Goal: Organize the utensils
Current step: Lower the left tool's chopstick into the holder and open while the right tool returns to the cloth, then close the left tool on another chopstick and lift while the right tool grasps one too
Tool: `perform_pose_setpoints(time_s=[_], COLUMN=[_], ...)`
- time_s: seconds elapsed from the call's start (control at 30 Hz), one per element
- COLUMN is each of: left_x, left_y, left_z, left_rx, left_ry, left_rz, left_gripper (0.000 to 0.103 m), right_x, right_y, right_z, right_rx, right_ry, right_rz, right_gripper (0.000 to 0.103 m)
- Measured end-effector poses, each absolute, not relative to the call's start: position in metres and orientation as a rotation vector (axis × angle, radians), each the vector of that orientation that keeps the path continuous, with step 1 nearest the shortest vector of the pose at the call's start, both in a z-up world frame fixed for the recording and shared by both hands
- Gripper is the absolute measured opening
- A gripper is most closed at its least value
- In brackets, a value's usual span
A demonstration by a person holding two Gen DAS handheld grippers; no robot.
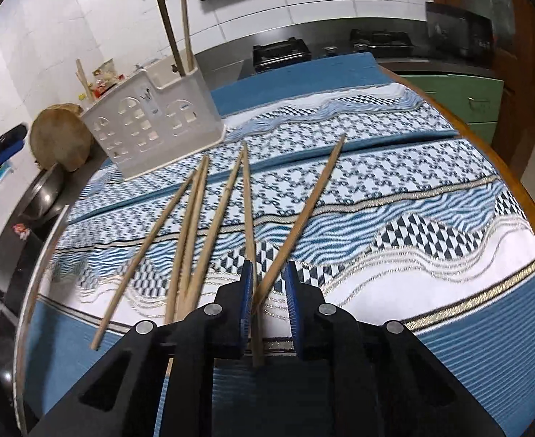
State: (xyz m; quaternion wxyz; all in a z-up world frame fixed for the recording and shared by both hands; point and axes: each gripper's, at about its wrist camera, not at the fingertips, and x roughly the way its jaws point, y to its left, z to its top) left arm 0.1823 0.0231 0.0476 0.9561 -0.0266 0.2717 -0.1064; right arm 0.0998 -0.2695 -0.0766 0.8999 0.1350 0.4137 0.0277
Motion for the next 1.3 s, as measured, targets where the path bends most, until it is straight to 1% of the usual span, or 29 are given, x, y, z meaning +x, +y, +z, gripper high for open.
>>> perform_pose_setpoints(time_s=[0.27, 0.5, 0.57, 0.83, 1.1, 1.17, 1.23, 1.3], left_x=[0.158, 0.137, 0.132, 0.13, 0.136, 0.136, 0.136, 0.136], left_y=[0.022, -0.004, -0.014, -0.047, -0.057, -0.06, -0.062, -0.063], left_z=[0.003, -0.028, -0.039, -0.077, -0.093, -0.096, -0.098, -0.097], left_rx=[-0.062, -0.009, 0.002, 0.061, 0.063, 0.061, 0.062, 0.051], left_ry=[0.626, 0.689, 0.717, 0.806, 0.85, 0.862, 0.868, 0.867], left_rz=[-0.243, -0.315, -0.342, -0.378, -0.369, -0.38, -0.377, -0.381], left_gripper=[0.035, 0.035, 0.035, 0.034, 0.034, 0.023, 0.022, 0.014], right_x=[0.109, 0.115, 0.113, 0.104, 0.099, 0.098, 0.098, 0.097], right_y=[-0.271, -0.274, -0.276, -0.279, -0.277, -0.274, -0.272, -0.273], right_z=[-0.084, -0.09, -0.089, -0.085, -0.091, -0.091, -0.09, -0.091], right_rx=[0.372, 0.405, 0.4, 0.305, 0.234, 0.213, 0.203, 0.21], right_ry=[0.861, 0.868, 0.867, 0.858, 0.878, 0.883, 0.885, 0.887], right_rz=[0.028, 0.016, 0.01, -0.004, 0.016, 0.017, 0.019, 0.022], right_gripper=[0.014, 0.012, 0.007, 0.007, 0.008, 0.009, 0.009, 0.009])
